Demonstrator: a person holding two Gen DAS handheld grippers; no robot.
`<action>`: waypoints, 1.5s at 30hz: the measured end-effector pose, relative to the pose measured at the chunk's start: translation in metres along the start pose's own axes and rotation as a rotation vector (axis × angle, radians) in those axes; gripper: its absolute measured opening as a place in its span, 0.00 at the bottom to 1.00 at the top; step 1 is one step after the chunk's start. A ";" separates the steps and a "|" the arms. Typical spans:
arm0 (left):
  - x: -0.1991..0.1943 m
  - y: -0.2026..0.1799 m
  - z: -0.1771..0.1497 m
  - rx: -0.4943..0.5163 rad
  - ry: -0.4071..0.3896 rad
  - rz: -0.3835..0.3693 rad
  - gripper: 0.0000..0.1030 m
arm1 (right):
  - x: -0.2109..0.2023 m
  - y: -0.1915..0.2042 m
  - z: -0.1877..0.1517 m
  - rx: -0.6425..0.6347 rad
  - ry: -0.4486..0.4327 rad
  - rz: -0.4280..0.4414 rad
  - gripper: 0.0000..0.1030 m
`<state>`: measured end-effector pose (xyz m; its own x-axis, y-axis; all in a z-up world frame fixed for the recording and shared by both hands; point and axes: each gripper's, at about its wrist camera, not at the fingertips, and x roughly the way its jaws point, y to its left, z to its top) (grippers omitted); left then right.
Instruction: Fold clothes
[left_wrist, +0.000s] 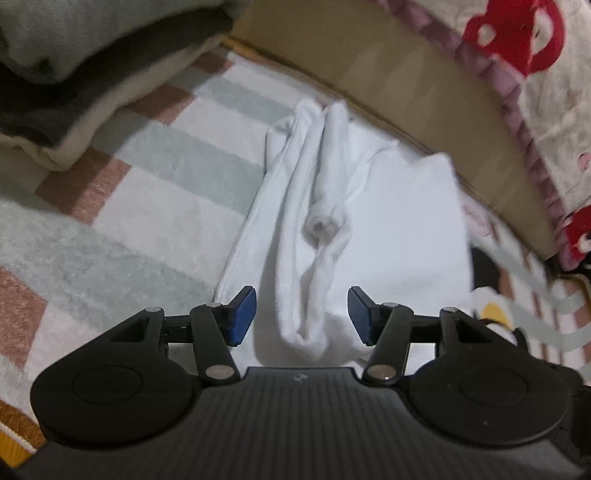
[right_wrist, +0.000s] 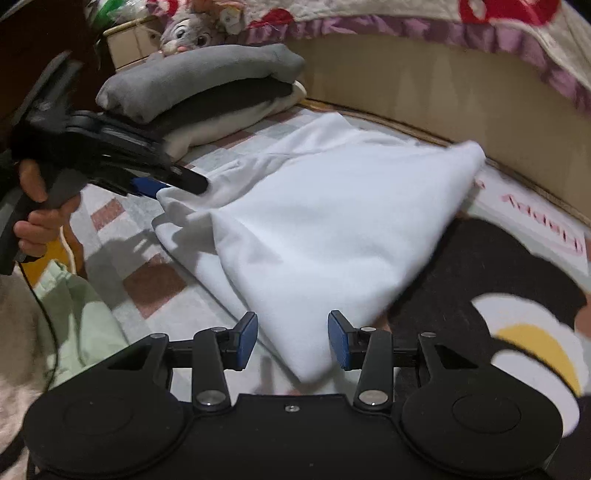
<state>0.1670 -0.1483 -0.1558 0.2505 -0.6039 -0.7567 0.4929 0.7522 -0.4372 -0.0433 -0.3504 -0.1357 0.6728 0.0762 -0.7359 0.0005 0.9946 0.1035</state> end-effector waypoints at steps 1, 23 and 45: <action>0.006 0.001 0.000 -0.007 0.011 -0.002 0.53 | 0.002 0.001 -0.001 -0.003 -0.002 -0.005 0.48; 0.001 -0.026 -0.015 0.169 -0.051 0.213 0.08 | 0.000 0.007 -0.002 -0.104 -0.039 -0.027 0.04; -0.014 -0.033 -0.020 0.214 -0.061 0.449 0.34 | 0.010 0.001 -0.006 -0.023 0.292 0.112 0.13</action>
<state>0.1304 -0.1592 -0.1406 0.5223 -0.2525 -0.8146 0.4837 0.8743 0.0392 -0.0405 -0.3487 -0.1471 0.4267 0.1986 -0.8823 -0.0806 0.9801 0.1816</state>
